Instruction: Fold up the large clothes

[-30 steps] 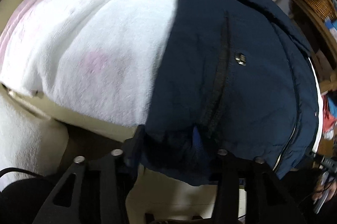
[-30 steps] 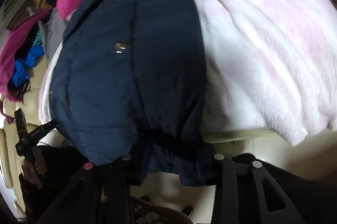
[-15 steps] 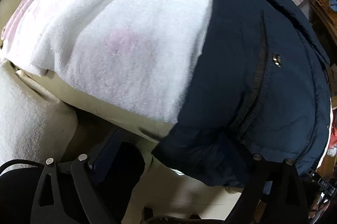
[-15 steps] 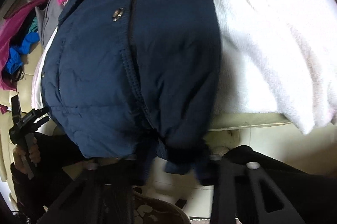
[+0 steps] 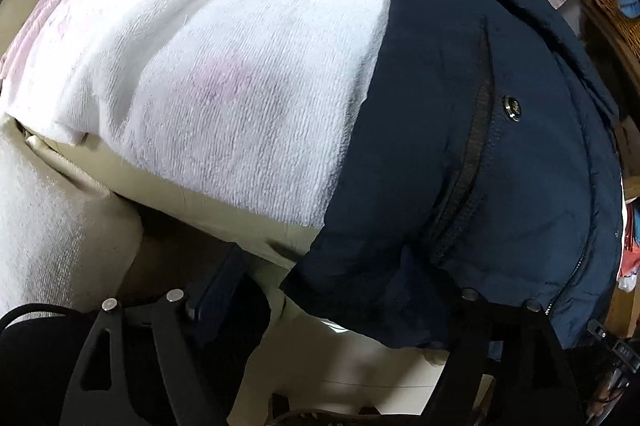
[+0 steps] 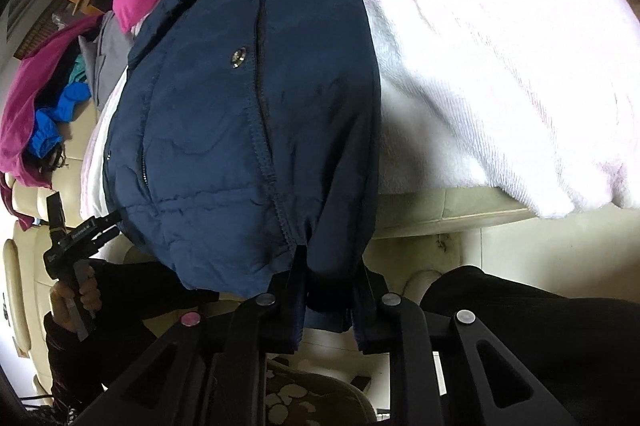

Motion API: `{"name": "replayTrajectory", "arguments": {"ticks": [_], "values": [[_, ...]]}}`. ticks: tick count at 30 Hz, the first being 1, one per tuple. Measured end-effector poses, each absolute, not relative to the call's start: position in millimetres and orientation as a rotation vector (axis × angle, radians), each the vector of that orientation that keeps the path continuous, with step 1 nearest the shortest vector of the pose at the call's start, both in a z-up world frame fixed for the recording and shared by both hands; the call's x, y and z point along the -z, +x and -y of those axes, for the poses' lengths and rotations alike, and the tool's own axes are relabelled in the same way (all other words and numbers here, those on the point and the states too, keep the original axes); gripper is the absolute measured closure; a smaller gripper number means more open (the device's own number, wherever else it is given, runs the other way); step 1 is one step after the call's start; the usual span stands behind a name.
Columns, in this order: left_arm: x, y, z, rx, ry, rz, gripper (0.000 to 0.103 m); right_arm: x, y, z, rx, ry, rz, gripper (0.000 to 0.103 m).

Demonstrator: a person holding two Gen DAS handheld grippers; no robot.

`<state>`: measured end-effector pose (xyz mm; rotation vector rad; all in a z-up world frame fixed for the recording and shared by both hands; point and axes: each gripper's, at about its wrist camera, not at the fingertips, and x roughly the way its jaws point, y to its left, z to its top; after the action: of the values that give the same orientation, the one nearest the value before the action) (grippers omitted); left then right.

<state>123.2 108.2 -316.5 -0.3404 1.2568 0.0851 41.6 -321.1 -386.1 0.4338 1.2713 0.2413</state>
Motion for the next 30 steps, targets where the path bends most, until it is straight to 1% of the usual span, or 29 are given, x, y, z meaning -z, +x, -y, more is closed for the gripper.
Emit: {"name": "replayTrajectory", "arguments": {"ticks": [1, 6, 9, 11, 12, 13, 14, 15, 16, 22, 24, 25, 26, 27, 29, 30], "values": [[317.3, 122.8, -106.4, -0.100, -0.331, -1.258, 0.012, 385.2, 42.6, 321.7, -0.248, 0.428, -1.268, 0.083], [325.0, 123.0, -101.5, -0.131, -0.344, -1.266, 0.005, 390.1, 49.6, 321.5, -0.250, 0.434, -1.278, 0.080], [333.5, 122.9, -110.1, -0.110, -0.384, -1.298, 0.005, 402.6, 57.2, 322.9, -0.222, 0.449, -1.300, 0.078], [335.9, 123.3, -108.3, -0.087, -0.381, -1.302, 0.009, 409.4, 63.2, 322.9, -0.202, 0.446, -1.307, 0.078], [334.5, 122.2, -105.7, -0.057, -0.390, -1.293, 0.021, 409.1, 64.1, 321.4, -0.201, 0.441, -1.307, 0.078], [336.0, 123.9, -109.5, -0.018, -0.412, -1.290, 0.044, 406.6, 63.6, 319.4, -0.199, 0.427, -1.301, 0.082], [335.1, 123.0, -109.3, 0.031, -0.444, -1.285, 0.054, 402.8, 62.6, 317.3, -0.205, 0.417, -1.293, 0.084], [333.4, 122.6, -106.3, 0.061, -0.456, -1.282, 0.060, 396.8, 60.7, 314.6, -0.213, 0.409, -1.279, 0.085], [332.1, 123.9, -103.2, 0.061, -0.449, -1.279, 0.062, 388.4, 57.3, 311.2, -0.221, 0.403, -1.256, 0.086], [327.8, 124.8, -105.0, 0.065, -0.455, -1.280, 0.063, 330.0, 49.1, 318.2, -0.290, 0.423, -1.071, 0.087], [327.0, 124.4, -104.8, 0.067, -0.449, -1.278, 0.064, 330.0, 53.3, 322.9, -0.278, 0.430, -1.071, 0.087], [337.7, 127.3, -121.5, 0.066, -0.450, -1.279, 0.064, 334.4, 54.7, 324.1, -0.275, 0.439, -1.080, 0.087], [334.4, 124.0, -126.5, 0.060, -0.450, -1.281, 0.064, 339.5, 55.3, 324.3, -0.271, 0.448, -1.094, 0.087], [333.1, 122.6, -128.4, 0.050, -0.444, -1.287, 0.060, 344.2, 55.4, 324.7, -0.266, 0.449, -1.105, 0.087], [327.4, 121.7, -118.0, 0.000, -0.412, -1.303, 0.042, 355.5, 53.7, 324.9, -0.255, 0.451, -1.131, 0.087], [329.7, 122.8, -118.0, -0.030, -0.391, -1.309, 0.027, 361.2, 53.8, 324.6, -0.257, 0.462, -1.147, 0.087]]}}
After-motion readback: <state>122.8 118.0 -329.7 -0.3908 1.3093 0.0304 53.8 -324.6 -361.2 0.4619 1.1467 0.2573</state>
